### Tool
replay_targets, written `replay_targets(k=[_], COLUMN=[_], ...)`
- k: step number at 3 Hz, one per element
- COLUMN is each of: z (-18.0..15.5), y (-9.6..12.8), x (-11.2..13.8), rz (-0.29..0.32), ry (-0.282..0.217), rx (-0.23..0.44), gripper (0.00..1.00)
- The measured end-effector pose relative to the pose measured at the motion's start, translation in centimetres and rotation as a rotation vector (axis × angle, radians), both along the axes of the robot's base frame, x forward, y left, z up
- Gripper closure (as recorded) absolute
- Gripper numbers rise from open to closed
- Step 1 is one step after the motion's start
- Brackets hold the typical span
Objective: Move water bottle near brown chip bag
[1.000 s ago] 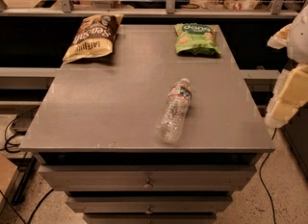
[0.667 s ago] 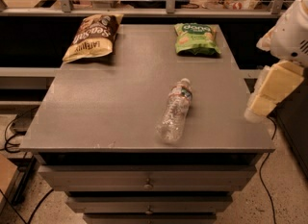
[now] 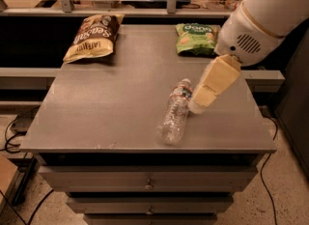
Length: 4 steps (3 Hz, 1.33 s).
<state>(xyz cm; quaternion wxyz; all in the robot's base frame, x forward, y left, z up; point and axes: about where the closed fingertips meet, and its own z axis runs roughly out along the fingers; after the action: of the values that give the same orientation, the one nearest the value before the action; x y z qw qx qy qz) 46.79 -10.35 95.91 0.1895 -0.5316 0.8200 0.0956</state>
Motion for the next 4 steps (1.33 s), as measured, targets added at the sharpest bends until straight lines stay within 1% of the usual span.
replay_targets(k=[1,2,3,4], z=[0.1,-0.5,-1.8,-3.9], y=[0.6,1.3,2.6,3.7], x=[0.0,0.5,2.3,5.0], rz=[-0.001,-0.02,-0.067,-0.172], ry=[0.005,0.014,0.03,0.059], rx=[0.012,0.029,0.088,0.17], gripper=[0.0,0.0,0.0,0.0])
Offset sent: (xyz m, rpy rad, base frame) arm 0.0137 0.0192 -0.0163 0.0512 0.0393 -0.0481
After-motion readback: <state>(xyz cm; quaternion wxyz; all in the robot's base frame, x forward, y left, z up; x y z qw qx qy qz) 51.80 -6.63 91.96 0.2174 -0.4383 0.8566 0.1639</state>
